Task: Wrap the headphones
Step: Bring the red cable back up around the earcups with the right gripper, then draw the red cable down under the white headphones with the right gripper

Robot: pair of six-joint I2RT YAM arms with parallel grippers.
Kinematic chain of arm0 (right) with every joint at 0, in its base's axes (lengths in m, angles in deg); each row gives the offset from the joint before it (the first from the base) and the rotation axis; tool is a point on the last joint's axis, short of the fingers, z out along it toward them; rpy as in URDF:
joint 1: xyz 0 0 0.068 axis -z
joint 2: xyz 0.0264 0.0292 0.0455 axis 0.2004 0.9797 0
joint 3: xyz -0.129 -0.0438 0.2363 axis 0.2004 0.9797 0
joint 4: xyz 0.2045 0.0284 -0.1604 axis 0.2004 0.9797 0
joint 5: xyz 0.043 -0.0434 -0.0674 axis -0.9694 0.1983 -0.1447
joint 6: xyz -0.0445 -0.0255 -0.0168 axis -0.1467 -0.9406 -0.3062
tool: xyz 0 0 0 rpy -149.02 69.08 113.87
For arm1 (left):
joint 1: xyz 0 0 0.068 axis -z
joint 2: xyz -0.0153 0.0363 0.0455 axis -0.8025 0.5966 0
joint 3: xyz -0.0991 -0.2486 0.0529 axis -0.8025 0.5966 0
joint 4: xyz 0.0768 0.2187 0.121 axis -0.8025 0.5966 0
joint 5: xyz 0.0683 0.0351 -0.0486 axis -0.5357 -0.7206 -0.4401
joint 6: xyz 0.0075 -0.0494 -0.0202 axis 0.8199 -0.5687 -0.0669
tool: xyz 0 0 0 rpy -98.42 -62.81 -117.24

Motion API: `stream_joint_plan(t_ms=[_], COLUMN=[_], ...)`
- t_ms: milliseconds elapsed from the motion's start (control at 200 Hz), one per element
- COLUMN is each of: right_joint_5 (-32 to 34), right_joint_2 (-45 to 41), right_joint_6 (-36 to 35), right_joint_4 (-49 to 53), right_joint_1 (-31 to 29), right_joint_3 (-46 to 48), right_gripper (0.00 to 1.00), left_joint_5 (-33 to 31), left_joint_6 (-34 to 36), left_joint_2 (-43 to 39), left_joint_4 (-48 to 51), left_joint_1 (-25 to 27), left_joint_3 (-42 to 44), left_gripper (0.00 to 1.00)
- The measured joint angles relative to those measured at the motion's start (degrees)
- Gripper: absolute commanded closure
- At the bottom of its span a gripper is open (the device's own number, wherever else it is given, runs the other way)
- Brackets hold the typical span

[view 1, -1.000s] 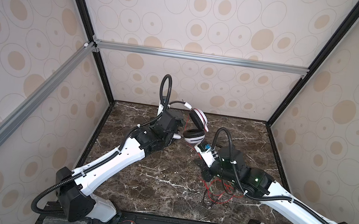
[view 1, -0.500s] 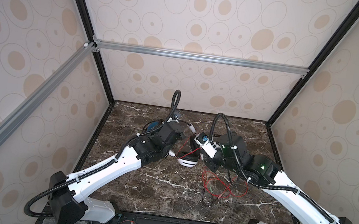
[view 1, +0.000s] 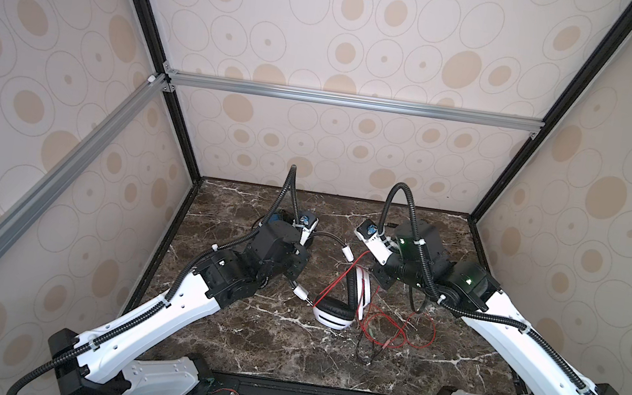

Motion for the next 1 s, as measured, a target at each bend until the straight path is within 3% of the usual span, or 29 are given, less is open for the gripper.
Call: stream_joint_plan(t_ms=[580, 1000], right_joint_5=[-16.4, -24.6], right_joint_2=[-6.0, -6.8], right_joint_6=[11.8, 21.1], right_joint_4=[-14.2, -27.5], right_joint_1=[13.3, 16.2], right_joint_3=[10.8, 19.0], right_gripper=[0.84, 0.82], left_joint_5=[6.6, 13.4], left_joint_6=[-5.4, -8.1], left_joint_2=[-1.2, -0.5], left_joint_4=[-0.7, -1.9], left_joint_1=[0.0, 0.0], left_joint_3=[-4.4, -14.4], left_gripper=[1.00, 1.00])
